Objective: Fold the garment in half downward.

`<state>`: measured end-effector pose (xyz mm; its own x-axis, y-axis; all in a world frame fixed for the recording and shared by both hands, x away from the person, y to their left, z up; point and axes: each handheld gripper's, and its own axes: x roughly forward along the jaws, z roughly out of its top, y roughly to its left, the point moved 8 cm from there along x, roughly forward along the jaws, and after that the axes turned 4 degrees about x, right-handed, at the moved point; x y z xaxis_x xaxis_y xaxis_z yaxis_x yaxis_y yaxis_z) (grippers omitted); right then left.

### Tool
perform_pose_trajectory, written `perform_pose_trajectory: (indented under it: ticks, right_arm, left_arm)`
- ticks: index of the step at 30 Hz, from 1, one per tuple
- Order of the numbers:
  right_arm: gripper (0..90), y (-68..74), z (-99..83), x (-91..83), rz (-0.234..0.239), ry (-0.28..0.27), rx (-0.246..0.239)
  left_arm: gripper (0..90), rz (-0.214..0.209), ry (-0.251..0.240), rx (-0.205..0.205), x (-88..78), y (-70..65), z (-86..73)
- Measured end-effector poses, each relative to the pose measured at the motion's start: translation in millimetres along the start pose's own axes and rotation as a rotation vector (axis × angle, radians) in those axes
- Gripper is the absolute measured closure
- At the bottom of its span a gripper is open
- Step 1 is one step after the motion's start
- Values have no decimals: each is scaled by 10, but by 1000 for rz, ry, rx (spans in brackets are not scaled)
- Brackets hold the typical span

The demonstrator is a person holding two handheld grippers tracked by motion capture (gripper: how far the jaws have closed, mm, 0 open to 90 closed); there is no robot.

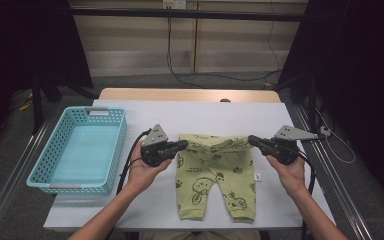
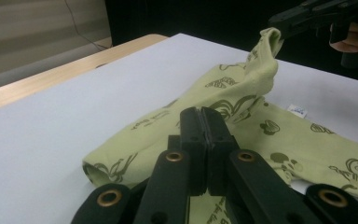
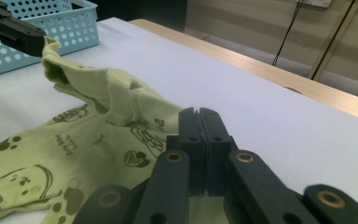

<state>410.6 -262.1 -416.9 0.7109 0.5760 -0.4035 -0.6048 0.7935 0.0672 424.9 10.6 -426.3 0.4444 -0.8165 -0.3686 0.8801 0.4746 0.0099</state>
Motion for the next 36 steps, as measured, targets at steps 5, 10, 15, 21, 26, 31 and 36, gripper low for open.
perform_pose_trajectory:
  ticks: [5, 10, 15, 21, 26, 31, 36]
  right_arm:
    - [896, 62, -39, -44, 11, 5, -10]
    - [896, 100, -27, -98, 17, -4, -18]
    - [896, 133, -57, -144, 22, 1, -23]
    - [896, 192, -146, -187, 41, 10, -21]
    - [896, 226, -194, -205, 49, 20, -25]
    - [896, 287, -212, -236, 64, 24, -24]
    - [896, 318, -250, -256, 68, 36, -37]
  left_arm:
    - [890, -10, -14, 1, -48, -32, 8]
    - [890, -24, -17, 15, -88, -92, 17]
    - [890, -39, -16, 11, -121, -166, -12]
    - [890, -33, 15, 18, -135, -212, -81]
    - [890, -43, 13, 16, -151, -241, -91]
    - [890, -52, 32, 23, -182, -269, -163]
    - [890, -58, 33, 18, -215, -296, -168]
